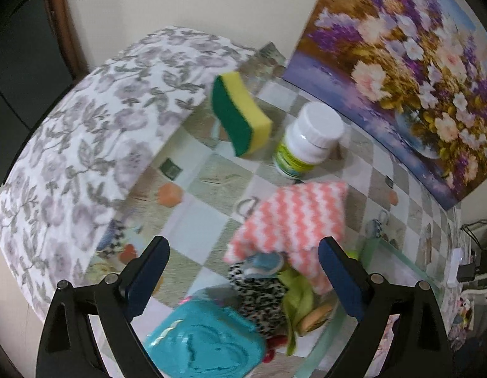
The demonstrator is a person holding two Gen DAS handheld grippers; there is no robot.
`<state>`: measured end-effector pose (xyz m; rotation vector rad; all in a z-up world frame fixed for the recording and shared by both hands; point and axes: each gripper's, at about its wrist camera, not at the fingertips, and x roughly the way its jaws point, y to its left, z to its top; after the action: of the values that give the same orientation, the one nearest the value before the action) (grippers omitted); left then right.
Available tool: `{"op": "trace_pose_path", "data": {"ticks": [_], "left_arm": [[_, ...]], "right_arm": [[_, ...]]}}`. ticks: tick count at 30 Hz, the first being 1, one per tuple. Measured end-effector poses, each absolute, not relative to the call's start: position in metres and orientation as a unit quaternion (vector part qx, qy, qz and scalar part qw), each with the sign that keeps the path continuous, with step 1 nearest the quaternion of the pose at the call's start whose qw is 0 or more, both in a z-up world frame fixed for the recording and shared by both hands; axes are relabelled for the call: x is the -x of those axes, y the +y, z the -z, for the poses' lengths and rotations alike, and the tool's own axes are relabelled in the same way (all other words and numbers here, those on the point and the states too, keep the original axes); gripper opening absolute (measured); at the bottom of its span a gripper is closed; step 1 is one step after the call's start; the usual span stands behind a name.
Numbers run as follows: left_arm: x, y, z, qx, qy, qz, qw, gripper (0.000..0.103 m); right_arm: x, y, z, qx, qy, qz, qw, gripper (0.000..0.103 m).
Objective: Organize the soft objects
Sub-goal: 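Move the left tool back to the pile and grasp the pink striped towel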
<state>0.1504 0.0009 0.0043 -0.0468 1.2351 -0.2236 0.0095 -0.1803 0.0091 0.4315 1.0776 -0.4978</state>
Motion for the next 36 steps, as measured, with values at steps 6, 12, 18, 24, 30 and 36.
{"op": "trace_pose_path", "data": {"ticks": [6, 12, 18, 24, 30, 36], "left_arm": [[-0.159, -0.021, 0.003, 0.016, 0.583, 0.120, 0.804, 0.096], [-0.168, -0.039, 0.014, 0.003, 0.585, 0.123, 0.802, 0.095], [-0.169, -0.061, 0.027, -0.026, 0.585, 0.131, 0.800, 0.095], [-0.171, -0.071, 0.038, -0.046, 0.588, 0.134, 0.796, 0.089], [-0.173, -0.076, 0.052, -0.050, 0.600, 0.144, 0.786, 0.064], [-0.173, -0.080, 0.064, -0.045, 0.611, 0.150, 0.776, 0.042]], "right_arm": [[-0.026, -0.188, -0.008, -0.198, 0.500, 0.228, 0.812, 0.103], [-0.042, -0.201, -0.002, -0.200, 0.496, 0.230, 0.813, 0.103], [-0.056, -0.208, 0.007, -0.191, 0.500, 0.227, 0.814, 0.103], [-0.066, -0.213, 0.015, -0.186, 0.501, 0.223, 0.816, 0.103], [-0.071, -0.212, 0.025, -0.185, 0.510, 0.217, 0.812, 0.103], [-0.073, -0.209, 0.028, -0.184, 0.514, 0.212, 0.810, 0.103]]}}
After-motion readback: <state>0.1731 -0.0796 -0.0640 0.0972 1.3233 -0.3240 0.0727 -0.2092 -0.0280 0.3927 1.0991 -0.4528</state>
